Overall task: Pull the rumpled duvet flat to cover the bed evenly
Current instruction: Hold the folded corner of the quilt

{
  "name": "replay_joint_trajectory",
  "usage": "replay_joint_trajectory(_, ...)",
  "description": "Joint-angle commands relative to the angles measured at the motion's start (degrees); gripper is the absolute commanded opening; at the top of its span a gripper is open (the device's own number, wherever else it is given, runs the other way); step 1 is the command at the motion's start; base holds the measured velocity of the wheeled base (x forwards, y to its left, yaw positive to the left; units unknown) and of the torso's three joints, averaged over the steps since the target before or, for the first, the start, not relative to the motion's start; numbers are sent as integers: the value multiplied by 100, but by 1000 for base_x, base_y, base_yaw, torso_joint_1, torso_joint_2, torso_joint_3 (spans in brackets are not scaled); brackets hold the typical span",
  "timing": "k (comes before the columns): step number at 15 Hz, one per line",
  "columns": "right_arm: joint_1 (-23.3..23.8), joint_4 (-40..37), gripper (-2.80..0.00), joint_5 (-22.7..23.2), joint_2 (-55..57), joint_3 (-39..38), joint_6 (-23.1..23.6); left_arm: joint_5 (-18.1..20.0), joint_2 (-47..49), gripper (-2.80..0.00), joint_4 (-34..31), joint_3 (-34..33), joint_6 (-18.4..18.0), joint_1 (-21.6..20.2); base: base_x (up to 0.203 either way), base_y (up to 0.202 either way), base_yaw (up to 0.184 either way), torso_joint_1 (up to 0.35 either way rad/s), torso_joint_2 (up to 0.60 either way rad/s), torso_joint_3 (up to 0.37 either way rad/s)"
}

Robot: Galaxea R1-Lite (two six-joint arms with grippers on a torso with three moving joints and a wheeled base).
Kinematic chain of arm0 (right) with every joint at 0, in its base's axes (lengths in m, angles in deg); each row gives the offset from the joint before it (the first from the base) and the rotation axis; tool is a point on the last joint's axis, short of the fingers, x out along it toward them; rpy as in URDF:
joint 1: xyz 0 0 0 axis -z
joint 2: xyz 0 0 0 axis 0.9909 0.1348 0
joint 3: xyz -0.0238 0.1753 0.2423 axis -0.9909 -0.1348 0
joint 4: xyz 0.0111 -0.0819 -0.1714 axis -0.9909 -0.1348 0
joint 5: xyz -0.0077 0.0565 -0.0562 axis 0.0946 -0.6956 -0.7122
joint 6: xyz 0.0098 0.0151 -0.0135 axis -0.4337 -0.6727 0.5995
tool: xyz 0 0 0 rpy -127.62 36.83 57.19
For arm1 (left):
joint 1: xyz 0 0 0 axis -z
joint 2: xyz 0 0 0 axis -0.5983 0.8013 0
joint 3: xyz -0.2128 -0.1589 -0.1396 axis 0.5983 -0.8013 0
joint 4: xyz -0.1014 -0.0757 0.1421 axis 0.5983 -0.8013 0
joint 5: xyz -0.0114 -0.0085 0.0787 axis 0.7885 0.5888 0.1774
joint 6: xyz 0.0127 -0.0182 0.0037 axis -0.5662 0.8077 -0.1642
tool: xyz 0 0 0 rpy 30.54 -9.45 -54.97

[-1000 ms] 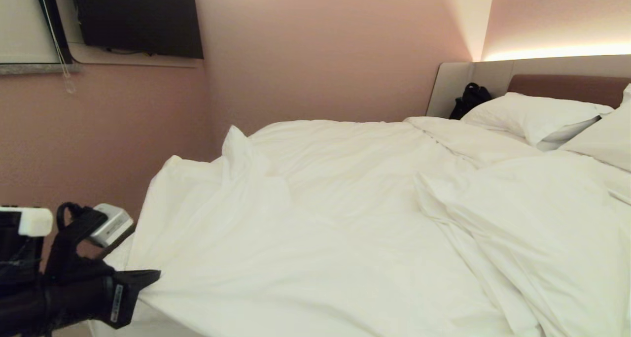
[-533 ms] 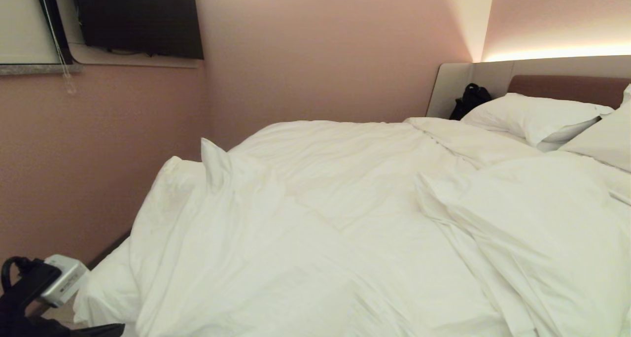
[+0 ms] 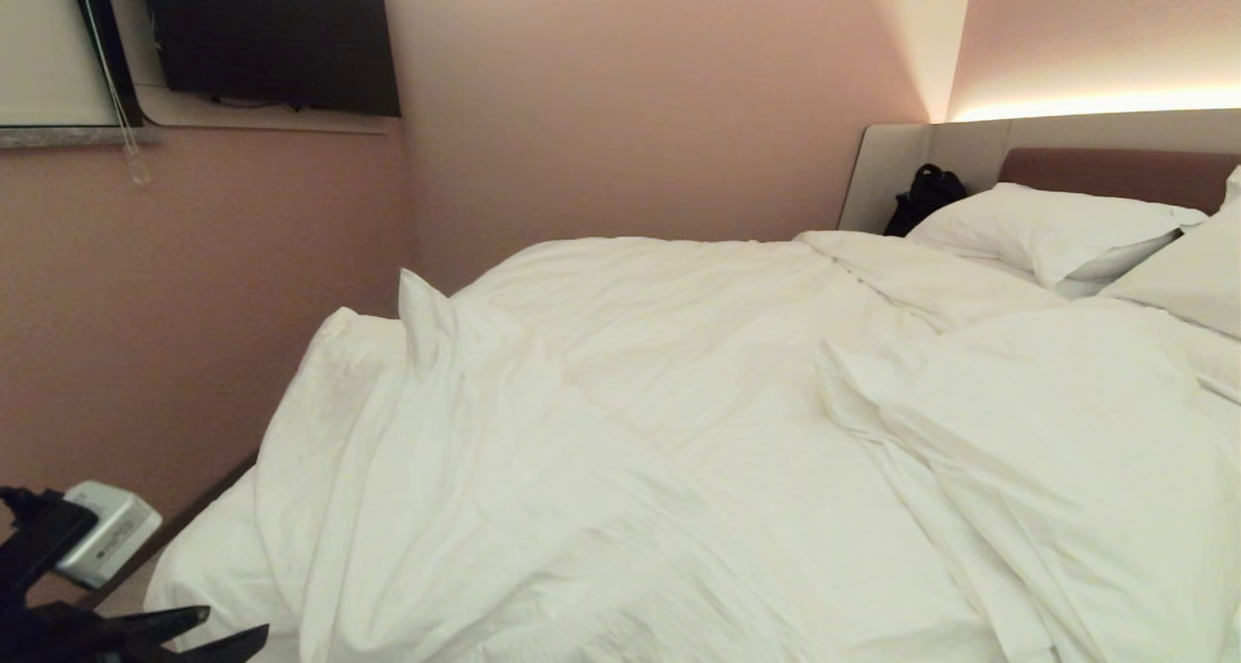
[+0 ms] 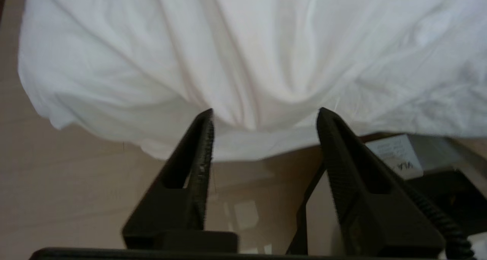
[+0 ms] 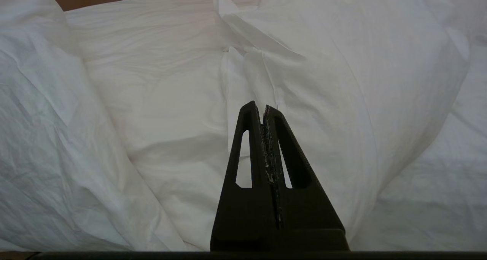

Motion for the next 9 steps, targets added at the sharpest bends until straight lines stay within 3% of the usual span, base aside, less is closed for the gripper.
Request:
replay_joint_trajectory(1,-2,-2,-280,2,5,0,4,52,184,0,4,299,10,3,0,0,0,0,0,0)
replay_joint_trajectory(5,-2,-2,-280,2,5,0,4,111,1247,0,10,1368,204,16,0,0,0,0,0,0)
replay_joint_trajectory(9,-2,-2,-280,-3,5,0,4,62,2867,0,-31,2976,554,94,0,0,0,0,0,0)
